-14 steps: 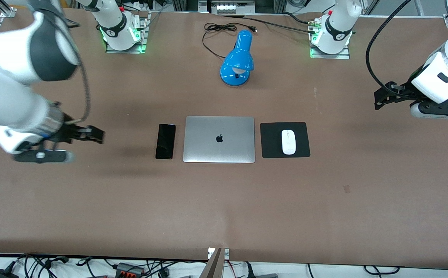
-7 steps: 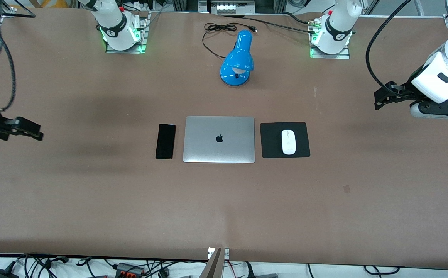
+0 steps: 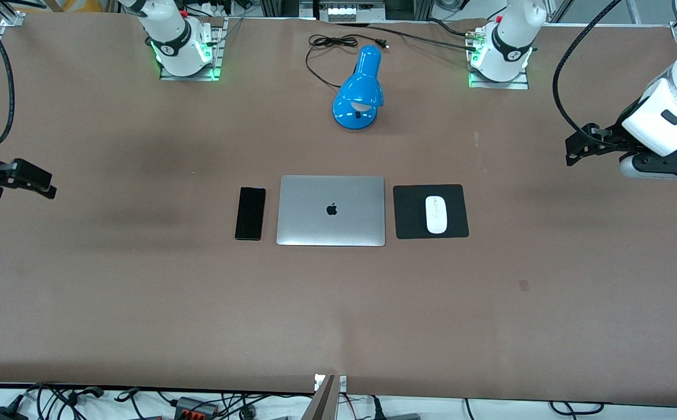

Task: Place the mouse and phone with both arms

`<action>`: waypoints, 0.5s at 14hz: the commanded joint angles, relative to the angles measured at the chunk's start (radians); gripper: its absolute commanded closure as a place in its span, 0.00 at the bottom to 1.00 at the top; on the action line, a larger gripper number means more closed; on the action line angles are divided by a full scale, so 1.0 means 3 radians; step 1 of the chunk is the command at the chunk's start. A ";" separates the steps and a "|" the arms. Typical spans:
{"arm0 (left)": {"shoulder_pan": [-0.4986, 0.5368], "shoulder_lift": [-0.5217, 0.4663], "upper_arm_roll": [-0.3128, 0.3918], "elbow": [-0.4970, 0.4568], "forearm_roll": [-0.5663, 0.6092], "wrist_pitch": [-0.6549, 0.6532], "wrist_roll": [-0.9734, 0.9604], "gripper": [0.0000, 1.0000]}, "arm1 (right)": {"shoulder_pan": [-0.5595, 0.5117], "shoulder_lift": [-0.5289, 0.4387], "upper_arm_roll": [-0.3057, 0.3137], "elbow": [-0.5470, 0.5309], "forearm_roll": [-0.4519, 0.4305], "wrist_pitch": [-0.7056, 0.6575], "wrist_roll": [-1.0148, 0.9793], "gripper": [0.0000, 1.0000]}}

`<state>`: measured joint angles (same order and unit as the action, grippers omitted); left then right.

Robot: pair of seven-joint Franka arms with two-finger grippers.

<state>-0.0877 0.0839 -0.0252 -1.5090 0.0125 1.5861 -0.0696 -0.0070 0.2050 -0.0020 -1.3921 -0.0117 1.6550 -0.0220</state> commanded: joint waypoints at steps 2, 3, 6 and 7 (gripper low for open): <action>0.0006 0.0037 -0.0008 0.0096 -0.0011 -0.0046 -0.0008 0.00 | 0.0013 -0.0616 -0.0019 -0.0922 -0.0043 0.0369 -0.0146 0.00; 0.0006 0.0037 -0.0008 0.0096 -0.0011 -0.0046 -0.0008 0.00 | 0.0013 -0.0642 -0.0019 -0.0953 -0.0038 0.0349 -0.0147 0.00; 0.0006 0.0037 -0.0008 0.0096 -0.0011 -0.0046 -0.0008 0.00 | 0.0018 -0.0704 -0.0019 -0.0979 -0.0038 0.0145 -0.0111 0.00; 0.0006 0.0037 -0.0008 0.0096 -0.0011 -0.0046 -0.0008 0.00 | 0.0018 -0.0729 -0.0014 -0.0974 -0.0043 0.0118 -0.0106 0.00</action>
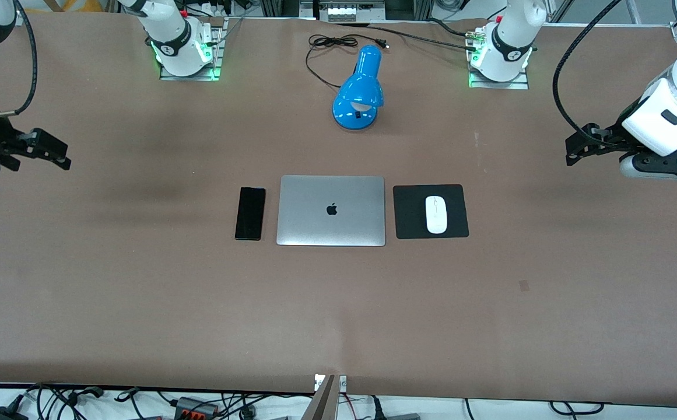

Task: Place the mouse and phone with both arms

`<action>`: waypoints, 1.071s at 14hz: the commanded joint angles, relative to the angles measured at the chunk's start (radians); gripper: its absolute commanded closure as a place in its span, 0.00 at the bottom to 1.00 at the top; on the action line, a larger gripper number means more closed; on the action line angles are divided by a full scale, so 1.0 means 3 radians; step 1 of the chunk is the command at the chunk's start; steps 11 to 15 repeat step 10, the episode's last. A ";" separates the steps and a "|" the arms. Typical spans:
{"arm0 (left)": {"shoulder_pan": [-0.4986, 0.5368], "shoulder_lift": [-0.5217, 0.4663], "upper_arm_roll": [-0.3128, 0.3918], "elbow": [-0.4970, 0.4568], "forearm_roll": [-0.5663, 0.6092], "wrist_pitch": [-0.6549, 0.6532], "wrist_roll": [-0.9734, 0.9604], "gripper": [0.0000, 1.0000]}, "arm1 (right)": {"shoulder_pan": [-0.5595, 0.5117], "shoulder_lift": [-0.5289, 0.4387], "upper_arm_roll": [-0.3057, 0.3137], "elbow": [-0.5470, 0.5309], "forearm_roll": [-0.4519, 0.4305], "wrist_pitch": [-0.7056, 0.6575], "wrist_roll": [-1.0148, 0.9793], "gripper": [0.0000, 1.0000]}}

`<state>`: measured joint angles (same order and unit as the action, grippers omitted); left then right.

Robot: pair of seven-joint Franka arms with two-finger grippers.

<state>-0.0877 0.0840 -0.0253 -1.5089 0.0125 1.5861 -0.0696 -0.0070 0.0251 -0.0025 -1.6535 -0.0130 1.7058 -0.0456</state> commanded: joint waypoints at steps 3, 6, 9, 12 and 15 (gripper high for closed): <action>0.0006 0.0037 -0.0008 0.0095 -0.0011 -0.0046 -0.0008 0.00 | 0.0029 -0.0145 -0.0007 -0.0072 -0.0033 -0.0128 -0.0017 0.00; 0.0001 0.0037 -0.0008 0.0095 -0.0011 -0.0046 -0.0008 0.00 | -0.0022 -0.0155 -0.0043 -0.0072 0.0013 -0.0097 -0.0012 0.00; 0.0006 0.0037 -0.0008 0.0095 -0.0011 -0.0046 -0.0008 0.00 | -0.0023 -0.0186 -0.0043 -0.0072 0.0008 -0.0092 -0.0047 0.00; 0.0006 0.0037 -0.0008 0.0095 -0.0011 -0.0046 -0.0008 0.00 | -0.0023 -0.0191 -0.0043 -0.0077 0.0003 -0.0092 -0.0063 0.00; 0.0006 0.0037 -0.0008 0.0095 -0.0011 -0.0046 -0.0008 0.00 | -0.0023 -0.0191 -0.0043 -0.0077 0.0003 -0.0092 -0.0063 0.00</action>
